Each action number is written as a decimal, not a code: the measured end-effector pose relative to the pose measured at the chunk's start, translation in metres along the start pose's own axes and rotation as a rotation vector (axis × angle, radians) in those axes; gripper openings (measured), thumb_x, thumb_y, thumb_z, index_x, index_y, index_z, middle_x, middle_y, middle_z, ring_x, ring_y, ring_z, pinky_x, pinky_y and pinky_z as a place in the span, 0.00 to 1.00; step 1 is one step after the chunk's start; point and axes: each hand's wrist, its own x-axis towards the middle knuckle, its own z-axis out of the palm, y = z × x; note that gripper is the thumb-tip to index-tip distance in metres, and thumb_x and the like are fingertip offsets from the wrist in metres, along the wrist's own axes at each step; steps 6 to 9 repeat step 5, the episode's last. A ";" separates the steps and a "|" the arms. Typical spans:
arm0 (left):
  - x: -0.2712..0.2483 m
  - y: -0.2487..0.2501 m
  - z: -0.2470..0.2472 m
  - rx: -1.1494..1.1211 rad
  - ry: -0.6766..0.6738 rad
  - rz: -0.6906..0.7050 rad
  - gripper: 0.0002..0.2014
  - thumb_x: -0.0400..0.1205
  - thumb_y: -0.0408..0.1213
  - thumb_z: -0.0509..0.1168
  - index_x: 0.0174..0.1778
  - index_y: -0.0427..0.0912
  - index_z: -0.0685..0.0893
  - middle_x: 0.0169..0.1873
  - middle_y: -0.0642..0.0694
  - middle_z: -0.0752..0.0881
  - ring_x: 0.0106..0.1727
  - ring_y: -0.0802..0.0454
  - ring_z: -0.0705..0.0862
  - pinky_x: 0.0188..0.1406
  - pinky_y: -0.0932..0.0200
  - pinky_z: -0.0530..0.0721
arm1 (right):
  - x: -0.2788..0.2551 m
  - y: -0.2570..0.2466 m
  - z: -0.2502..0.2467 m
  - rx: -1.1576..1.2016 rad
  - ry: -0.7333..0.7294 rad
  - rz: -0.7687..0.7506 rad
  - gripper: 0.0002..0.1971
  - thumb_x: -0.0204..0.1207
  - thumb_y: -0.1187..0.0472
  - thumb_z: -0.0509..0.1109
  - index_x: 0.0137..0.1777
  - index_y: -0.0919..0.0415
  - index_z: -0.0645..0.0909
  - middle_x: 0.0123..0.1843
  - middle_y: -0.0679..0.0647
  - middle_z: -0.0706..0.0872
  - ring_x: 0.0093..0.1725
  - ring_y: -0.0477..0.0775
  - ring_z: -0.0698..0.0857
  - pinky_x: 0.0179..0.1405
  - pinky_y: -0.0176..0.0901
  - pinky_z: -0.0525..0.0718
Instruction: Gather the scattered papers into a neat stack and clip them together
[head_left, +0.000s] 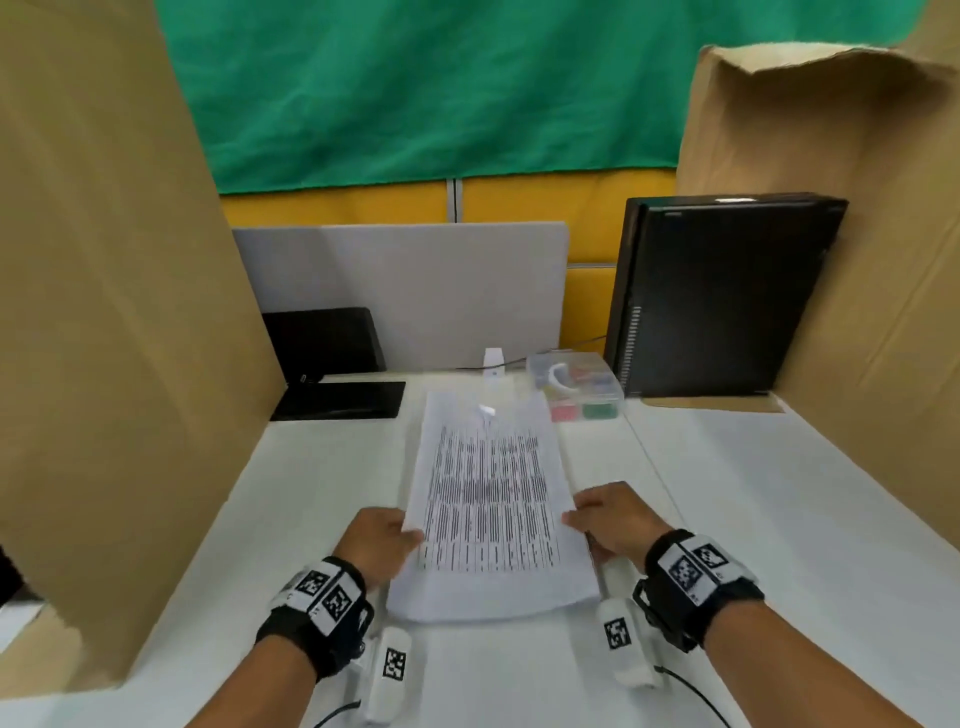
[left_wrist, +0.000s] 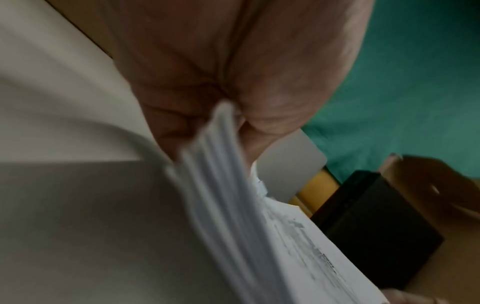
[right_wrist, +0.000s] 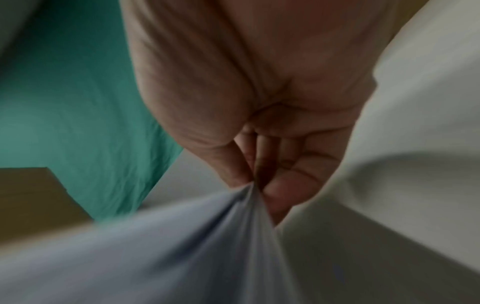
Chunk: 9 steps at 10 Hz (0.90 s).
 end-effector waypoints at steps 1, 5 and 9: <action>0.000 -0.007 0.005 -0.070 0.049 -0.018 0.14 0.81 0.34 0.70 0.61 0.34 0.85 0.59 0.38 0.89 0.51 0.49 0.86 0.50 0.61 0.81 | 0.005 0.004 0.003 0.027 0.054 0.068 0.09 0.79 0.65 0.74 0.56 0.68 0.85 0.43 0.59 0.89 0.34 0.55 0.86 0.29 0.42 0.86; -0.011 0.003 0.002 -0.477 0.010 -0.133 0.40 0.85 0.36 0.67 0.88 0.49 0.50 0.87 0.48 0.55 0.87 0.50 0.54 0.84 0.50 0.56 | -0.007 0.022 -0.014 0.068 0.032 -0.013 0.13 0.78 0.57 0.77 0.61 0.50 0.83 0.57 0.57 0.89 0.43 0.42 0.85 0.33 0.32 0.78; -0.011 0.003 0.002 -0.477 0.010 -0.133 0.40 0.85 0.36 0.67 0.88 0.49 0.50 0.87 0.48 0.55 0.87 0.50 0.54 0.84 0.50 0.56 | -0.007 0.022 -0.014 0.068 0.032 -0.013 0.13 0.78 0.57 0.77 0.61 0.50 0.83 0.57 0.57 0.89 0.43 0.42 0.85 0.33 0.32 0.78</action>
